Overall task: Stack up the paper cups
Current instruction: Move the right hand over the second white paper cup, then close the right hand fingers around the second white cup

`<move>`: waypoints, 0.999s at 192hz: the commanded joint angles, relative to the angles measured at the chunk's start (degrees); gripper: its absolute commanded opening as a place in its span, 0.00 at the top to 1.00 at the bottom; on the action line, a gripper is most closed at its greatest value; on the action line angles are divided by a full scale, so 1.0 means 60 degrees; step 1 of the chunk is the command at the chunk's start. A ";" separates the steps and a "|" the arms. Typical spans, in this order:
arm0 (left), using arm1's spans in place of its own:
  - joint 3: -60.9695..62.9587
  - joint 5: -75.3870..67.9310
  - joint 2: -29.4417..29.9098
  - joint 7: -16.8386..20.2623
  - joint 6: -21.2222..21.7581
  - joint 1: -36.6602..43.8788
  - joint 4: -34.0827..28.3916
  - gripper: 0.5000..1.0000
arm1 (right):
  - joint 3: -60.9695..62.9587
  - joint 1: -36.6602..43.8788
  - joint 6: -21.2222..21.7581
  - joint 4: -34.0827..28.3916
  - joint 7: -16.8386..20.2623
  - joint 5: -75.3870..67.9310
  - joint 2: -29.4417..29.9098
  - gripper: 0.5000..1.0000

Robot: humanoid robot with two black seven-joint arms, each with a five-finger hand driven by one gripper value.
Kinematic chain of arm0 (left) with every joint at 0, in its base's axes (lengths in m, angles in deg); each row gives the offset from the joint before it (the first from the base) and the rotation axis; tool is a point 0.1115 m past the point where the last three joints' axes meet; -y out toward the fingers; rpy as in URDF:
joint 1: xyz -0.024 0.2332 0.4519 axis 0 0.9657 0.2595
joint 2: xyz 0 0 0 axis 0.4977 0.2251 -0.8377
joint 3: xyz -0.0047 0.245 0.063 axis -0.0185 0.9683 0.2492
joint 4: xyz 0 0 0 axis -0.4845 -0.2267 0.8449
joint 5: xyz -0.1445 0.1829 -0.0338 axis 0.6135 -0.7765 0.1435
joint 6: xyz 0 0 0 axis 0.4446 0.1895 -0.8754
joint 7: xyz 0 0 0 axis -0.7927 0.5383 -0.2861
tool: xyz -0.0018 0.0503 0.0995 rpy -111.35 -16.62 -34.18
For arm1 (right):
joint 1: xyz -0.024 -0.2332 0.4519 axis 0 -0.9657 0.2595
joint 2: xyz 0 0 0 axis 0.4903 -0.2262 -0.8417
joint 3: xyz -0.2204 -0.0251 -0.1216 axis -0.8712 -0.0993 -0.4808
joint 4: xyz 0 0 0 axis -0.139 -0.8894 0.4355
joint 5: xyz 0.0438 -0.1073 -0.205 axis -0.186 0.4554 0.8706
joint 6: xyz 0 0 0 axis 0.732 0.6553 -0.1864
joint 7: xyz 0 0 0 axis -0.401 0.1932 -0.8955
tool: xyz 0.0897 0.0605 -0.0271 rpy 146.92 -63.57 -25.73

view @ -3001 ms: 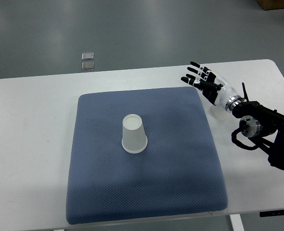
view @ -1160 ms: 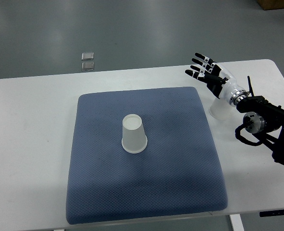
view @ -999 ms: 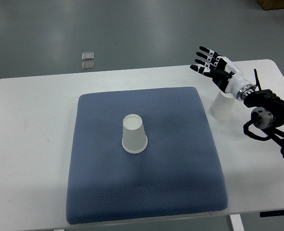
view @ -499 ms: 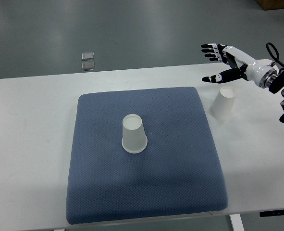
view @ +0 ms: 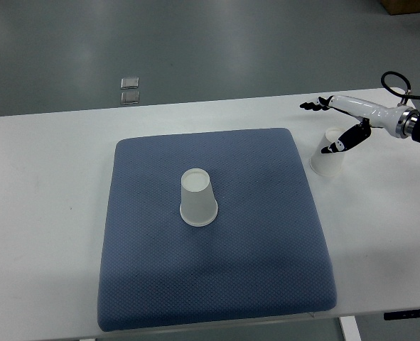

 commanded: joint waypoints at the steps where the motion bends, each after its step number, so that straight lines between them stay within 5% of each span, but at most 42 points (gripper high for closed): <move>1: 0.0000 0.0000 0.0000 0.0000 0.0000 0.0000 0.0001 0.00 | -0.0462 0.0111 -0.0483 0.0055 0.0012 0.0290 -0.0009 0.17; 192: 0.0000 0.0000 0.0000 0.0000 0.0000 0.0000 0.0001 0.00 | -0.1736 0.0448 -0.1889 0.1564 0.0071 0.2312 0.0694 0.23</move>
